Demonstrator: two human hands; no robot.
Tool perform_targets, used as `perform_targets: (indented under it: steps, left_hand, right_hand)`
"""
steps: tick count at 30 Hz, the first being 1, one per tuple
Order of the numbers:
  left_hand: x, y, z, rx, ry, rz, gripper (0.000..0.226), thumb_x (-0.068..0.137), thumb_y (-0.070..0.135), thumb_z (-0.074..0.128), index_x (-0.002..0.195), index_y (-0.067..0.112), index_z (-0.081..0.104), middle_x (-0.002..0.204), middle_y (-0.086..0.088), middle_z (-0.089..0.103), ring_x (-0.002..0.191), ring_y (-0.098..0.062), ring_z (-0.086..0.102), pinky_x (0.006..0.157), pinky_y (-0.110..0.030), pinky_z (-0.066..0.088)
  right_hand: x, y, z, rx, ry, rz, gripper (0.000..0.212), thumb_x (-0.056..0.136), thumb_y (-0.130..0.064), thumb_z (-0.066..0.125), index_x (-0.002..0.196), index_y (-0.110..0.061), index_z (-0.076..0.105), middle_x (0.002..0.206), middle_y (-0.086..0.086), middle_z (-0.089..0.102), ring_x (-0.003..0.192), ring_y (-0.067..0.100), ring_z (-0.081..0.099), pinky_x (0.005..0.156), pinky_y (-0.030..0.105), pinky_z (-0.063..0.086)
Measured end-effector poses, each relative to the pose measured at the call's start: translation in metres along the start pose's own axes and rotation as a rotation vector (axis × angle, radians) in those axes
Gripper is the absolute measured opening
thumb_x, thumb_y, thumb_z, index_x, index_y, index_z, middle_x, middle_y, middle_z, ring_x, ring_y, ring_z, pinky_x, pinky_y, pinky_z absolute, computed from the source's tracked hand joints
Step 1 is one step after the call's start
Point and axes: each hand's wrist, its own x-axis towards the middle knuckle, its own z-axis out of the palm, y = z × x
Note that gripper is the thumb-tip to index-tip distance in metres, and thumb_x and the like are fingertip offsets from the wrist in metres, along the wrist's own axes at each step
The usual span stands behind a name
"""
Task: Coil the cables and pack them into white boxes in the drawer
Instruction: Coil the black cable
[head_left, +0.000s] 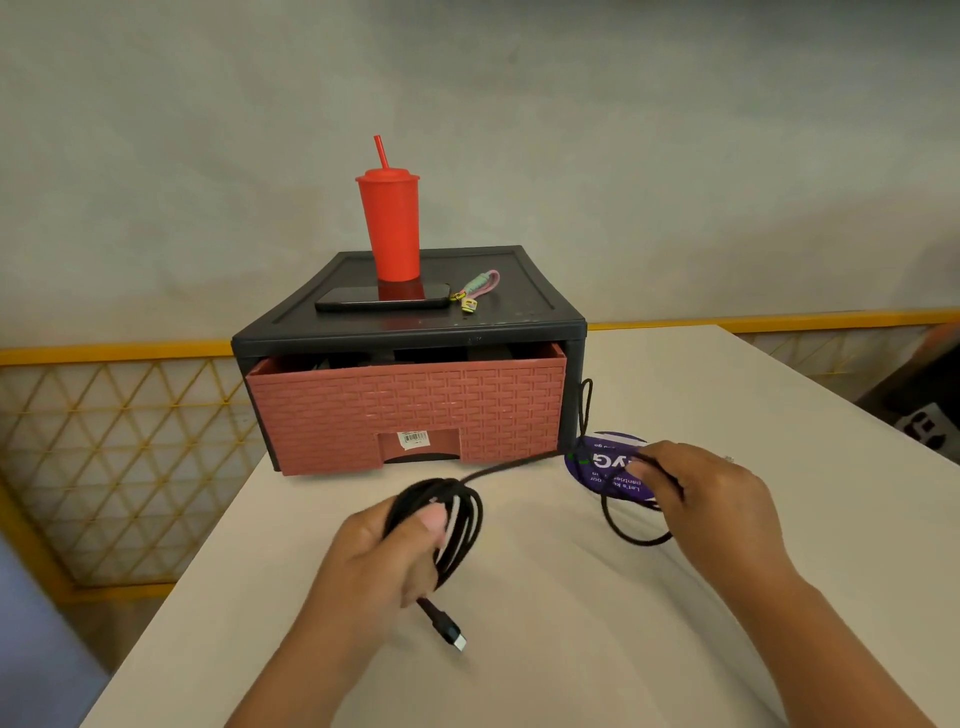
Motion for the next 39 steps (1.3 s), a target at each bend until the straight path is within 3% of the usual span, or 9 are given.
perform_targets:
  steps: [6,13,18,20,22,26,29,33,39]
  left_hand:
    - [0.01,0.003,-0.019,-0.298,0.178,-0.08,0.026,0.087,0.021,0.044,0.063,0.011,0.04,0.038,0.011,0.018,0.033,-0.006,0.016,0.043,-0.021,0.033]
    - [0.019,-0.006,-0.029,-0.633,0.263,-0.139,0.03,0.093,0.024,0.042,0.064,0.016,0.045,0.034,0.011,0.021,0.025,-0.003,0.02,0.037,-0.015,0.034]
    - [0.024,-0.011,-0.044,-0.771,0.26,-0.098,0.037,0.041,0.03,0.083,0.057,0.018,0.052,0.034,0.008,0.023,0.025,-0.007,0.023,0.037,-0.017,0.037]
    - [0.025,-0.012,-0.048,-0.81,0.263,-0.097,0.054,0.02,0.029,0.091,0.056,0.018,0.053,0.034,0.007,0.023,0.026,-0.008,0.024,0.037,-0.017,0.038]
    - [0.026,-0.012,-0.05,-0.824,0.262,-0.093,0.058,0.017,0.029,0.092,0.057,0.018,0.051,0.034,0.007,0.023,0.026,-0.009,0.024,0.037,-0.016,0.037]
    - [0.027,-0.013,-0.051,-0.756,0.332,-0.12,0.024,0.072,0.027,0.065,0.064,0.018,0.044,0.033,0.007,0.022,0.025,-0.008,0.023,0.037,-0.015,0.036]
    - [0.028,-0.016,-0.051,-0.716,0.373,-0.136,0.03,0.096,0.023,0.039,0.067,0.018,0.042,0.033,0.007,0.022,0.025,-0.008,0.022,0.038,-0.015,0.036]
    - [0.028,-0.018,-0.052,-0.722,0.378,-0.151,0.031,0.096,0.022,0.038,0.066,0.018,0.042,0.033,0.007,0.022,0.025,-0.008,0.022,0.039,-0.014,0.035]
    - [0.029,-0.017,-0.056,-0.743,0.394,-0.151,0.031,0.096,0.023,0.039,0.066,0.018,0.042,0.033,0.008,0.022,0.026,-0.008,0.022,0.038,-0.014,0.035]
  right_hand:
    - [-0.002,0.021,0.005,0.035,-0.221,0.196,0.02,0.088,-0.019,0.061,0.106,-0.018,0.069,0.099,0.003,0.071,0.086,0.028,0.063,0.062,0.027,0.036]
    - [-0.005,0.033,0.006,0.162,-0.312,0.274,0.033,0.091,-0.011,0.056,0.121,-0.023,0.062,0.086,-0.003,0.054,0.081,0.017,0.051,0.063,0.019,0.036]
    - [-0.003,0.038,0.005,0.485,-0.281,0.562,0.019,0.091,-0.015,0.057,0.082,-0.032,0.06,0.085,-0.006,0.061,0.077,0.012,0.055,0.064,0.021,0.039]
    - [-0.001,0.037,0.008,0.493,-0.269,0.612,0.009,0.09,-0.015,0.058,0.093,-0.023,0.06,0.096,-0.004,0.058,0.084,0.015,0.056,0.064,0.023,0.039]
    - [-0.002,0.036,0.01,0.511,-0.254,0.609,0.027,0.09,-0.01,0.056,0.113,-0.025,0.06,0.107,-0.009,0.051,0.098,0.017,0.057,0.07,0.023,0.042]
    - [-0.003,0.032,0.005,0.589,-0.241,0.591,0.045,0.086,-0.008,0.062,0.125,-0.028,0.053,0.118,-0.013,0.041,0.086,0.013,0.059,0.071,0.018,0.044]
    - [-0.002,0.029,0.0,0.867,-0.249,0.631,0.054,0.082,-0.01,0.069,0.126,-0.026,0.042,0.115,-0.01,0.053,0.093,0.011,0.057,0.073,0.025,0.045]
    - [0.006,0.028,-0.013,1.001,0.053,0.723,0.008,0.091,-0.021,0.056,0.097,-0.024,0.053,0.093,-0.002,0.061,0.078,0.014,0.057,0.069,0.028,0.043]
    - [0.023,0.037,-0.033,0.921,0.423,0.862,0.014,0.093,-0.017,0.047,0.089,-0.02,0.059,0.074,-0.001,0.056,0.058,0.01,0.048,0.06,0.023,0.044]
